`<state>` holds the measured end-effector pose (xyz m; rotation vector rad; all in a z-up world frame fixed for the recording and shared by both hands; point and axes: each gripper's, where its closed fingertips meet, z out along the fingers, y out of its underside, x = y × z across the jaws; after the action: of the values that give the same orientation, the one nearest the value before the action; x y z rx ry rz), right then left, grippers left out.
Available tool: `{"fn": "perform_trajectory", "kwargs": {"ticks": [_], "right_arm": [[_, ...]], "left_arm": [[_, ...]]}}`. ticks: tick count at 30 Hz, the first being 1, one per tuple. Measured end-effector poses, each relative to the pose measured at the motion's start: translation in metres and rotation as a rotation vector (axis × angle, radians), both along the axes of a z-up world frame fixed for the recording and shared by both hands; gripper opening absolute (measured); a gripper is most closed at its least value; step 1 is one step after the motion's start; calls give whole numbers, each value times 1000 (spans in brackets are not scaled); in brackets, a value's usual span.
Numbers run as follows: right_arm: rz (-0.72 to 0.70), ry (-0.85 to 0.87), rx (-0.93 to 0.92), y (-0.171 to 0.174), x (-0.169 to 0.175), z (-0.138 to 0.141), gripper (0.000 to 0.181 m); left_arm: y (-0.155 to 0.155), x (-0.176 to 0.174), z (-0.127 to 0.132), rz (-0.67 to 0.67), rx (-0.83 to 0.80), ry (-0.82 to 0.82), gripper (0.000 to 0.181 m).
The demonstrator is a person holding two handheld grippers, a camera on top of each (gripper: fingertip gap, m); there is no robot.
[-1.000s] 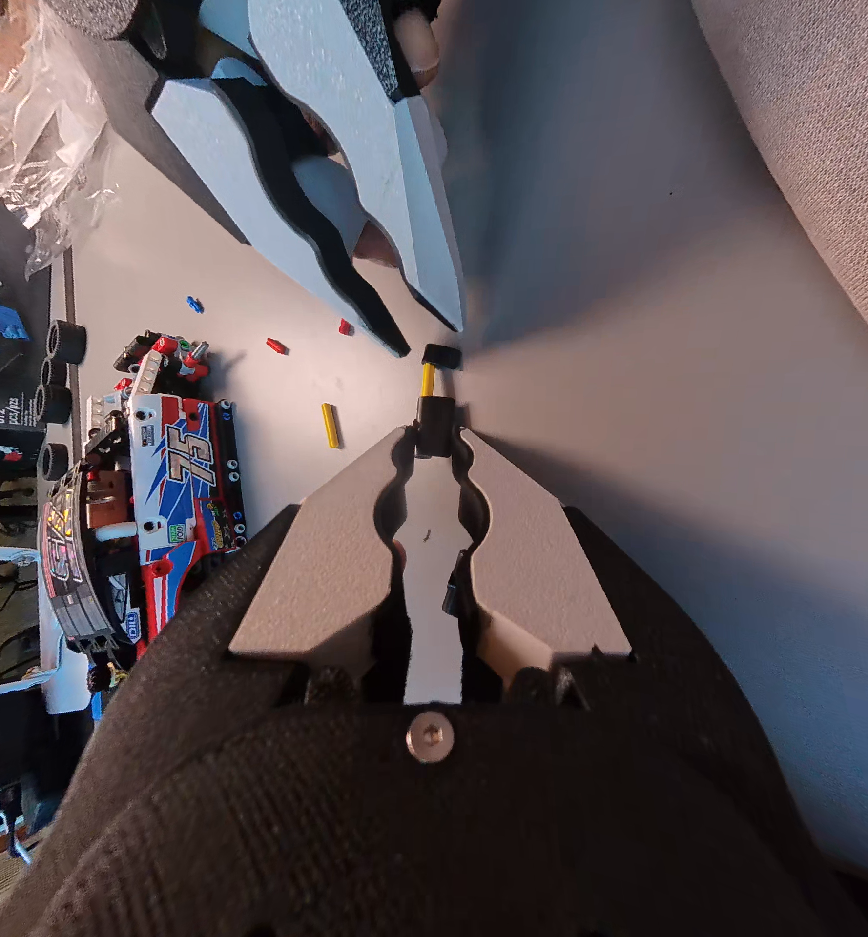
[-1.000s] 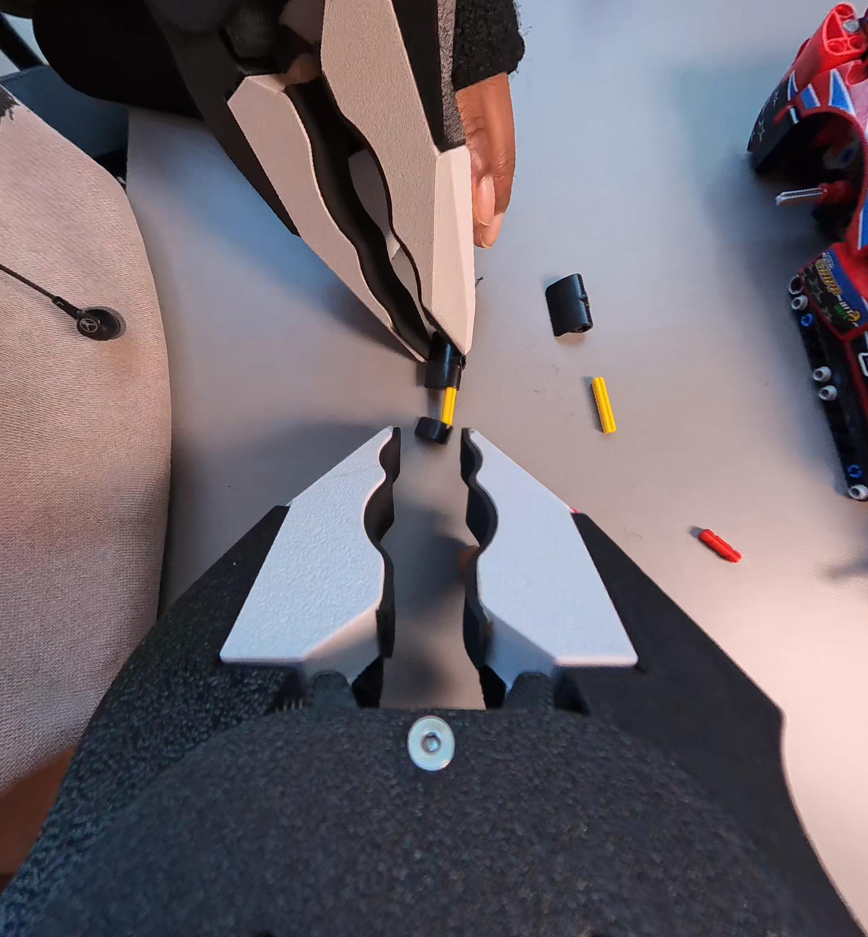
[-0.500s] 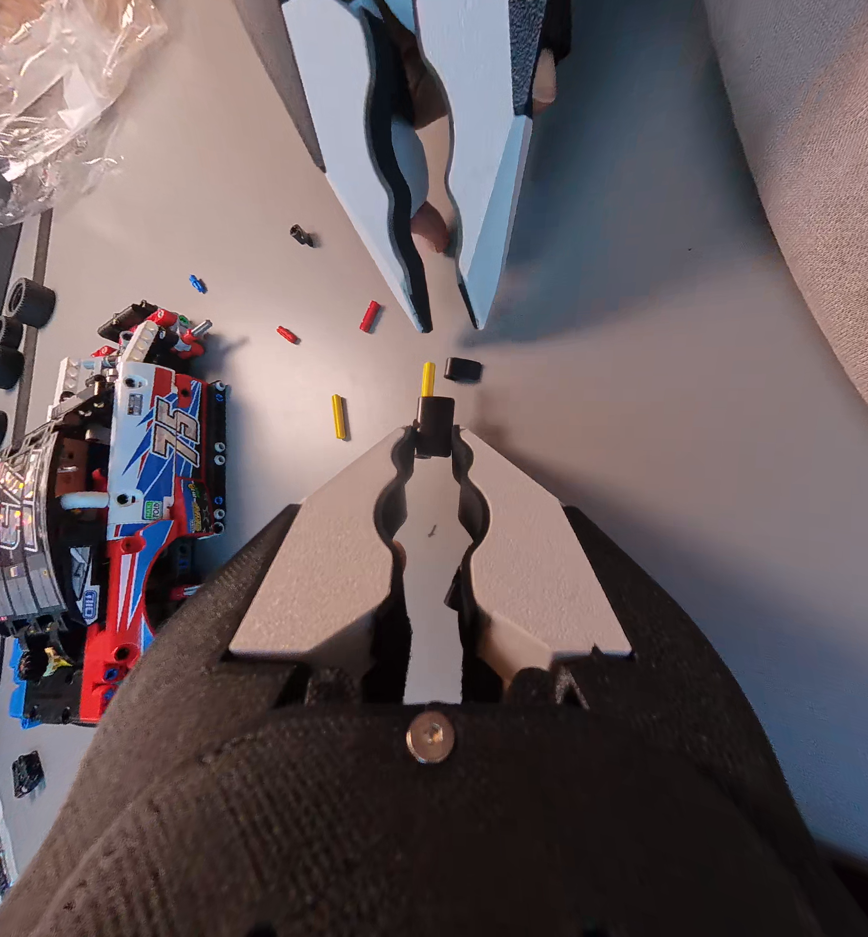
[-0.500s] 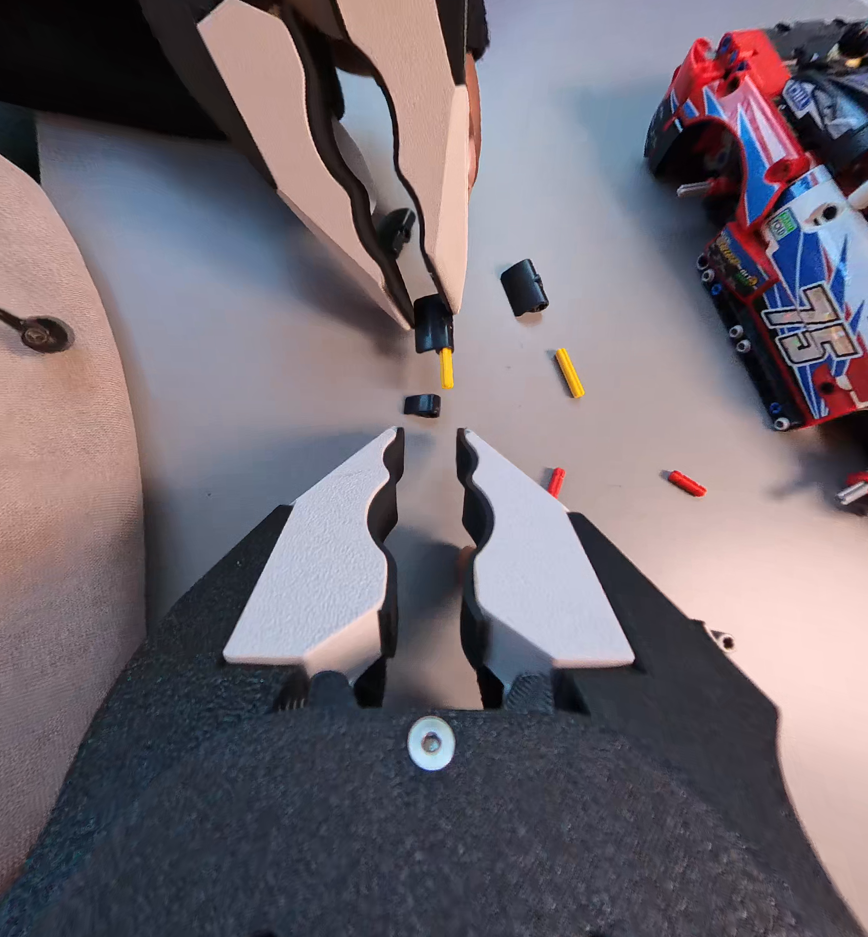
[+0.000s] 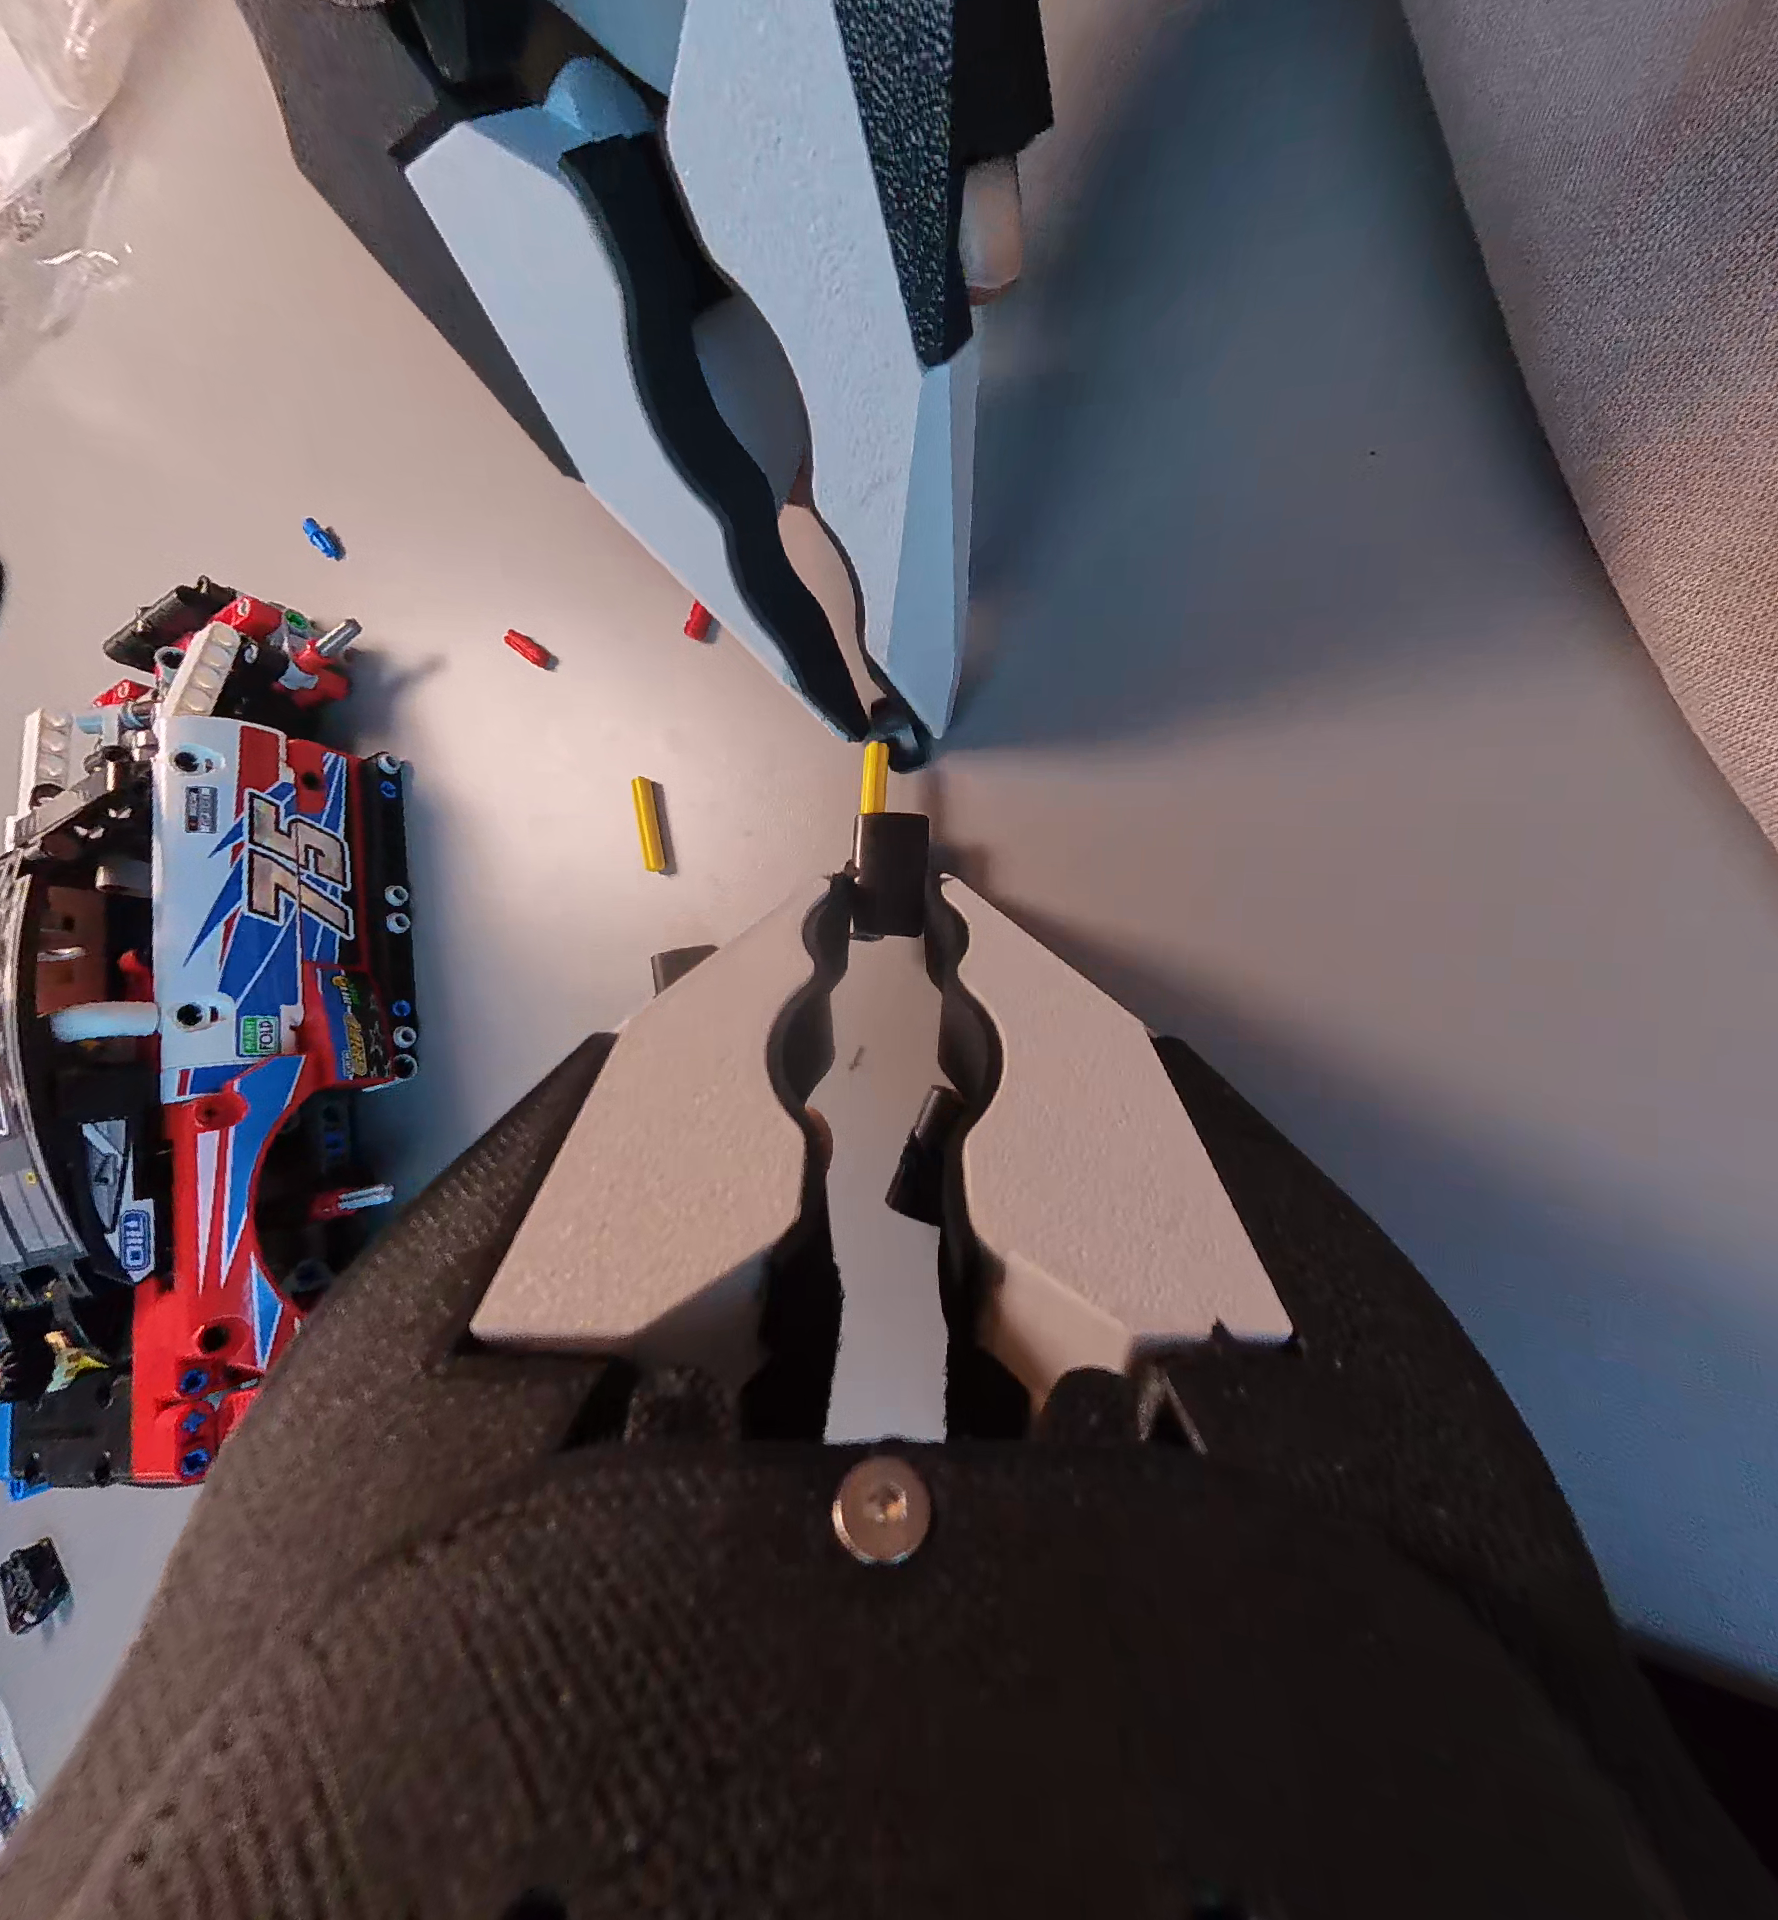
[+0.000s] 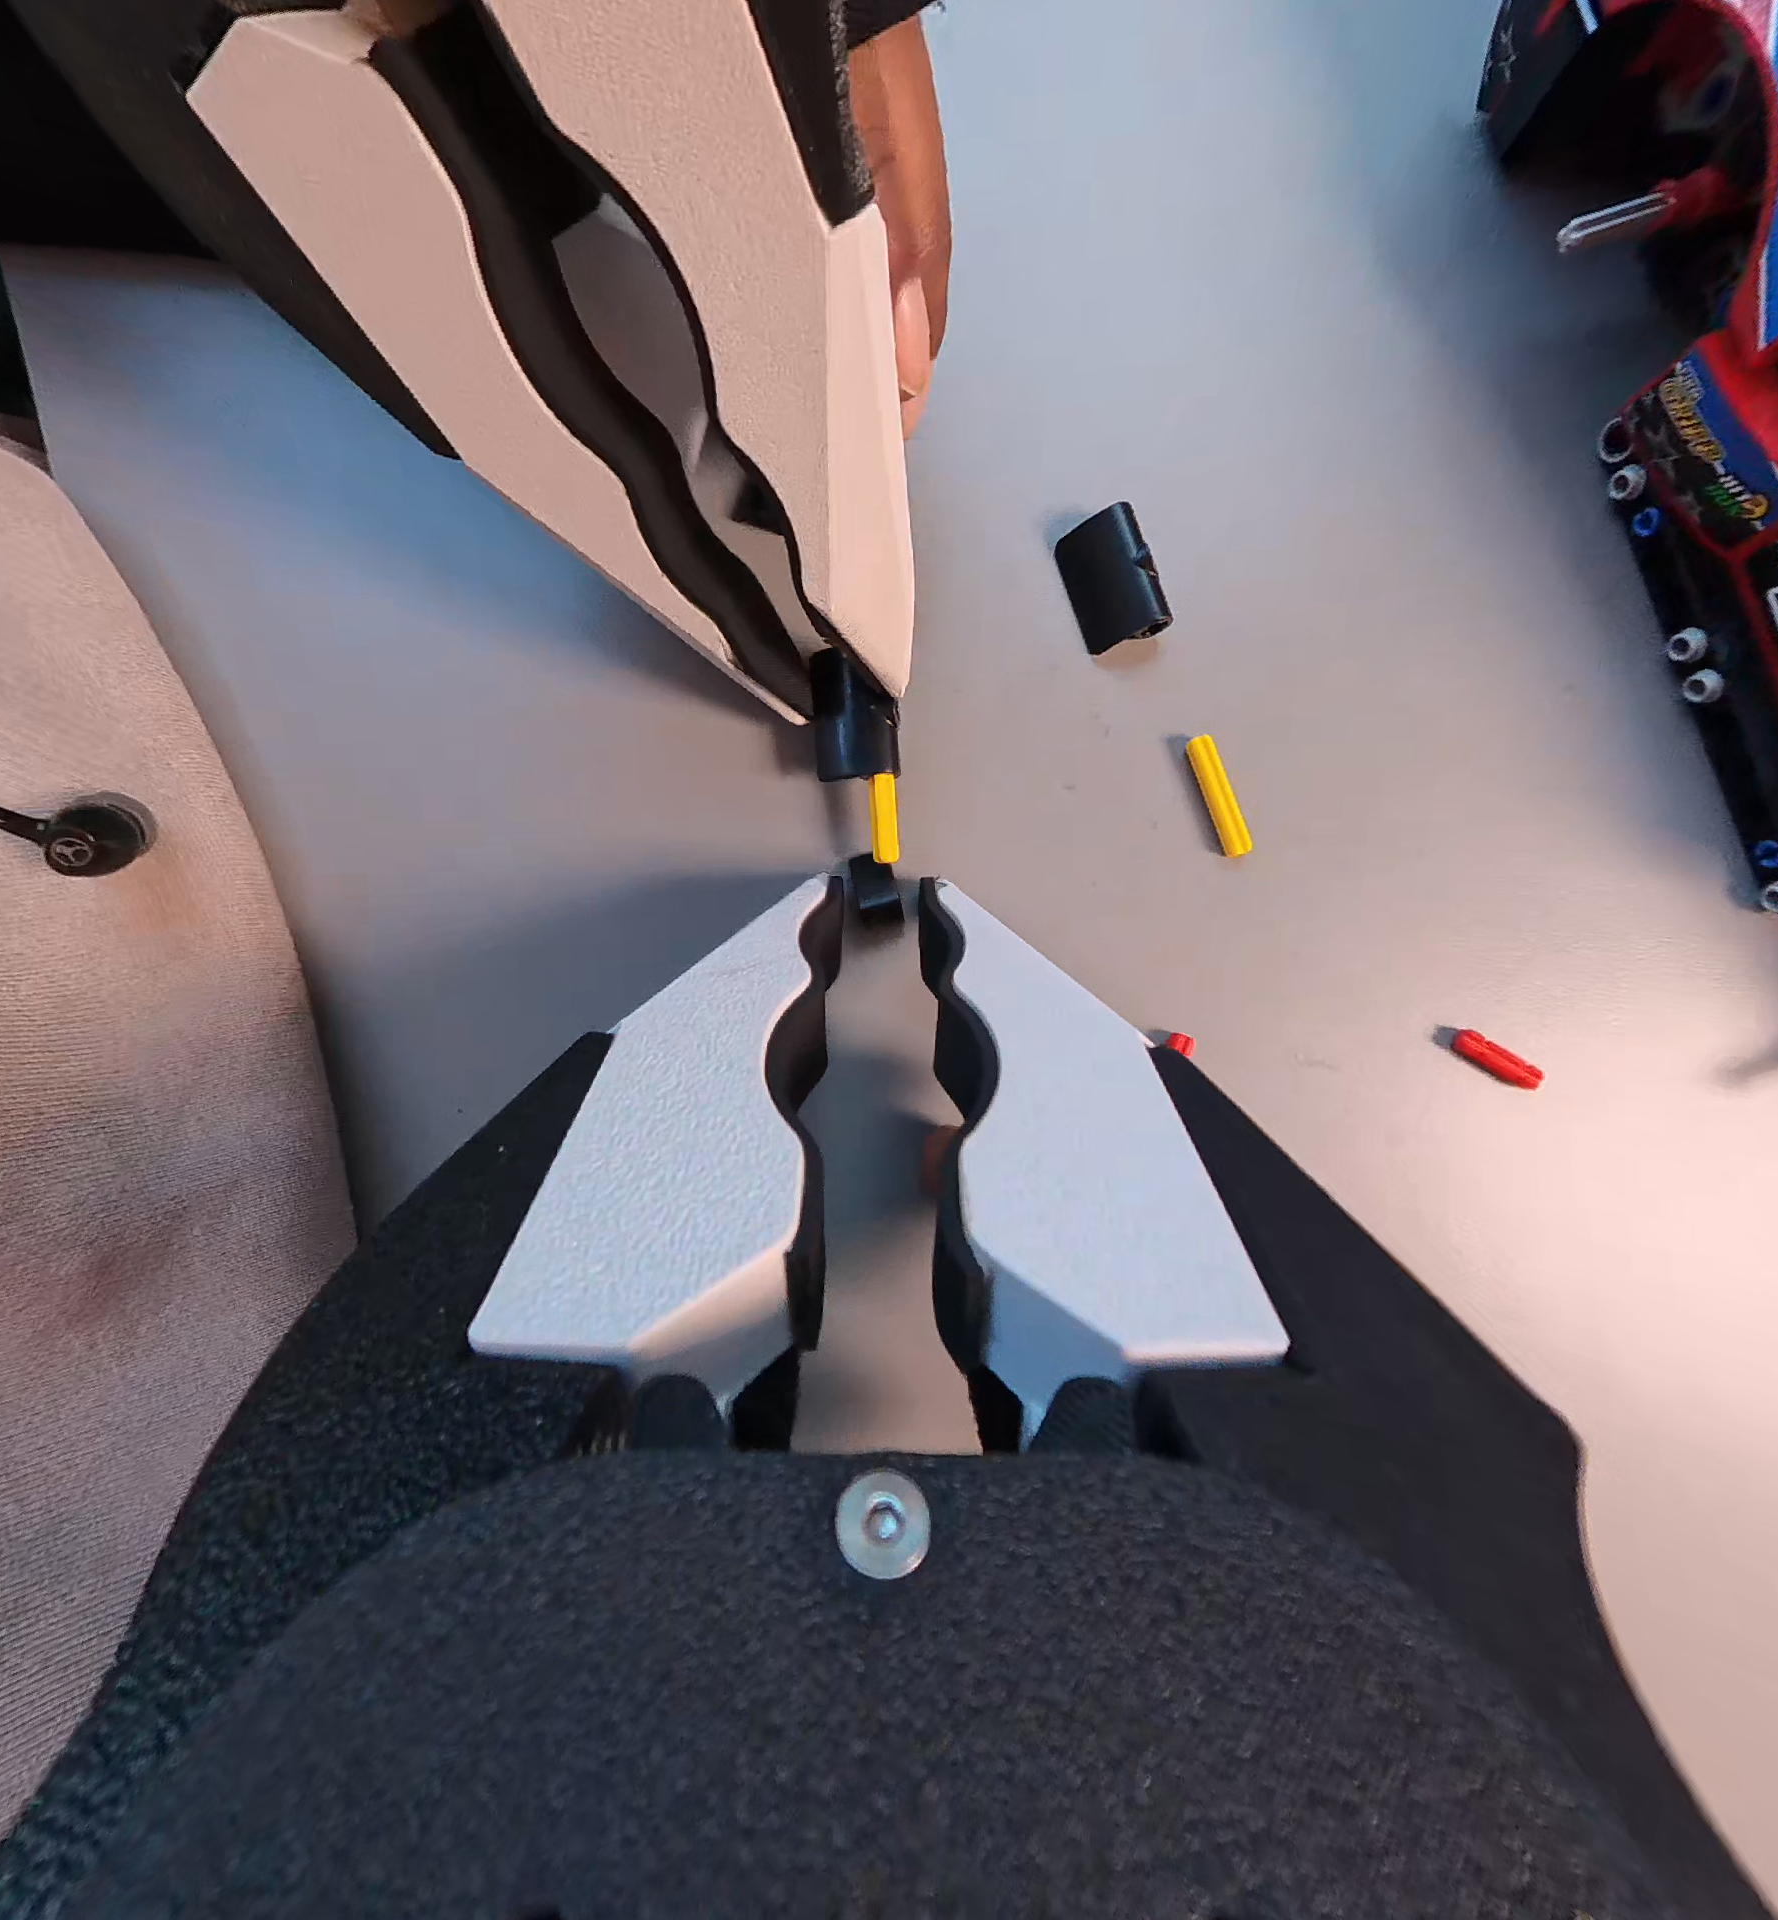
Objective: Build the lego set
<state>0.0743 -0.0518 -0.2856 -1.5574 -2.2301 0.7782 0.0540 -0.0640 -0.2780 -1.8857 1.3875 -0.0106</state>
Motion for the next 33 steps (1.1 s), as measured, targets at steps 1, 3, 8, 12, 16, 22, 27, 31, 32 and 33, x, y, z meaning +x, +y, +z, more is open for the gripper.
{"fn": "perform_trajectory", "kwargs": {"ticks": [1,3,8,12,16,22,27,31,32,33], "right_arm": [[-4,-12,-5,0,0,0,13],[-4,-19,11,0,1,0,14],[57,21,62,1,4,-1,13],[107,41,104,9,4,0,9],[71,77,161,24,0,3,3],[116,108,109,8,5,5,16],[230,117,97,9,4,4,19],[348,66,30,6,4,3,20],[373,48,24,5,4,1,19],[389,37,29,6,3,0,17]], "left_arm": [[0,0,0,2,0,2,12],[-2,-1,0,2,-4,1,12],[-6,1,-1,-14,-14,-9,12],[-10,8,-1,-46,-23,-18,12],[-7,2,3,-14,-5,-18,12],[-3,-7,1,22,-8,0,12],[-4,-6,-1,21,-13,13,12],[-4,-6,-1,25,-12,15,12],[-4,-6,-1,26,-11,12,12],[-4,-6,0,27,-10,8,12]]}}
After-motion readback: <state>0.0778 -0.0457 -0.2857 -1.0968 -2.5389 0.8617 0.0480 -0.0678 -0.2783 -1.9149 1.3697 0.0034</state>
